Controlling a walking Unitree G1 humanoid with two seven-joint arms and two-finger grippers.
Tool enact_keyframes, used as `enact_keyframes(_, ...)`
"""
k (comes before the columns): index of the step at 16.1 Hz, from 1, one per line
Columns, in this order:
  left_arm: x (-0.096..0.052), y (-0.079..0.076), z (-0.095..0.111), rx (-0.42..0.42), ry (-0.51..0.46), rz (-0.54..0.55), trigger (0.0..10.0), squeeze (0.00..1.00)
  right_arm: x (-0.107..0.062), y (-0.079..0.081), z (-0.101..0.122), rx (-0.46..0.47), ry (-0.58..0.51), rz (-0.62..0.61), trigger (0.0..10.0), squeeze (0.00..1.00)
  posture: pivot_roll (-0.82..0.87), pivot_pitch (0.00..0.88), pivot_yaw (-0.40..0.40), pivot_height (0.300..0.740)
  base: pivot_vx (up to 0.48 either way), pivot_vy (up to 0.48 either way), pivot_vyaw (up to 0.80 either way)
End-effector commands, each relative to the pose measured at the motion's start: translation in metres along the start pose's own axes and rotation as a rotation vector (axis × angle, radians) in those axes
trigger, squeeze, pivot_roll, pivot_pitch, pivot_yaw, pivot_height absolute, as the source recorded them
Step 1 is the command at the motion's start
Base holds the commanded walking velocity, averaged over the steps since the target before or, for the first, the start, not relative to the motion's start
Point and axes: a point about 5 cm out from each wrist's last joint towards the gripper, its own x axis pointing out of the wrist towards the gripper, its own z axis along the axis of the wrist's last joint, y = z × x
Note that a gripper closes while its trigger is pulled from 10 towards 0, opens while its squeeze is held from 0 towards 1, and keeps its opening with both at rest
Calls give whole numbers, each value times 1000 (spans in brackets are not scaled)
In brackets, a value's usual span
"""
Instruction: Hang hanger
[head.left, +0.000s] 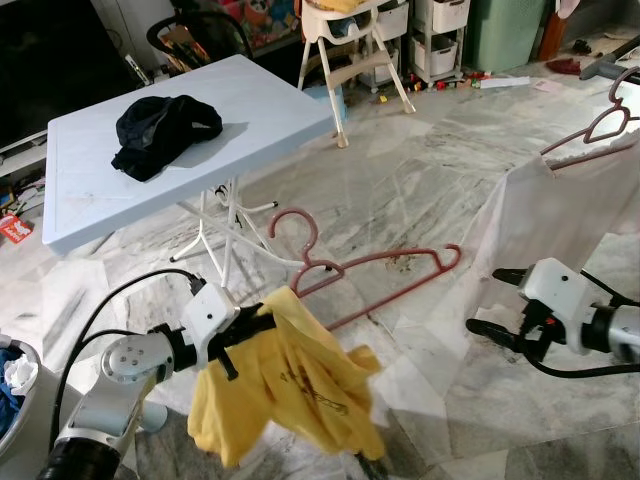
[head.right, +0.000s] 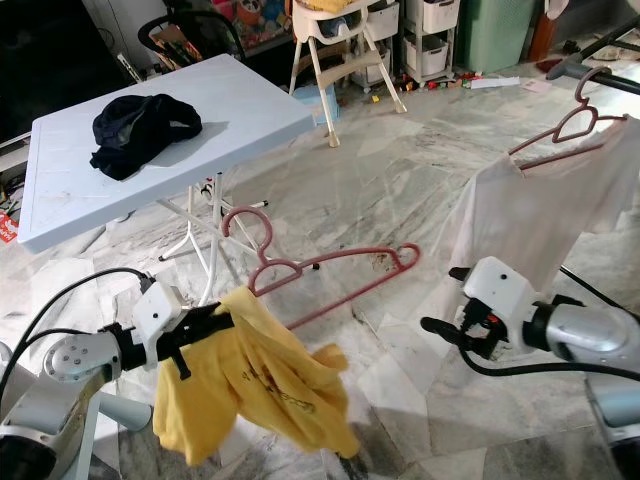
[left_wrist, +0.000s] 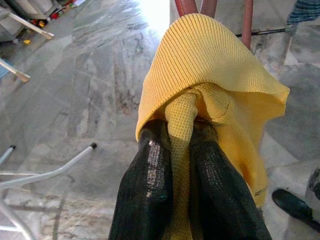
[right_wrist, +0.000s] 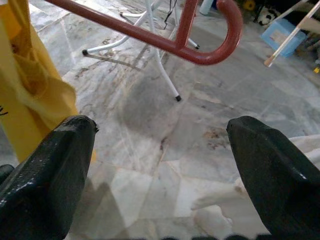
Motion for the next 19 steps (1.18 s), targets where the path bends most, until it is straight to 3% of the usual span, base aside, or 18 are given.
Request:
enact_keyframes(1, -10, 13, 3, 56, 13, 31, 0, 0, 5, 6, 7, 1, -36, 3, 10000, 0, -134, 64, 180, 740, 0, 0, 0)
enact_keyframes(2, -10, 15, 2, 75, 26, 23, 0, 0, 7, 7, 9, 7, -36, -7, 10000, 0, -134, 64, 180, 740, 0, 0, 0)
enact_keyframes(4, -9, 18, 2, 106, 46, 0, 0, 0, 16, 4, 19, -4, -143, -125, 10000, 0, -135, 66, 178, 740, 0, 0, 0)
enact_keyframes(6, -4, 13, -1, 177, 92, -81, 0, 0, 27, -4, 39, 296, -390, -180, 10000, 0, -136, 67, 177, 740, 0, 0, 0)
enact_keyframes(7, 1, 9, -1, 186, 94, -112, 0, 0, 30, -1, 41, 309, -416, -201, 10000, 0, -131, 68, 172, 740, 0, 0, 0)
enact_keyframes(8, 6, 6, 0, 209, 95, -133, 0, 0, 35, 5, 39, 250, -371, -211, 10000, 0, -131, 67, 169, 740, 0, 0, 0)
enact_keyframes(10, 18, -1, 4, 243, 69, -165, 0, 0, 43, 30, 38, 219, -334, -2, 10000, 0, -123, 62, 160, 740, 0, 0, 0)
enact_keyframes(11, 18, -1, 4, 245, 67, -165, 0, 0, 43, 31, 40, 216, -345, 11, 10000, 0, -123, 62, 160, 740, 0, 0, 0)
enact_keyframes(12, 23, -3, 5, 276, 67, -179, 0, 0, 47, 28, 48, 109, -318, -5, 10000, 0, -124, 53, 158, 740, 0, 0, 0)
enact_keyframes(15, 25, -4, 4, 283, 68, -192, 0, 0, 48, 25, 54, 163, -350, 44, 10000, 0, -126, 50, 155, 740, 0, 0, 0)
enact_keyframes(17, 27, -3, 2, 317, 82, -214, 0, 0, 49, 25, 55, 61, -348, 61, 10000, 0, -131, 49, 155, 740, 0, 0, 0)
enact_keyframes(19, 30, -7, 4, 337, 78, -248, 0, 0, 49, 29, 55, 9, -291, 209, 10000, 0, -132, 50, 154, 740, 0, 0, 0)
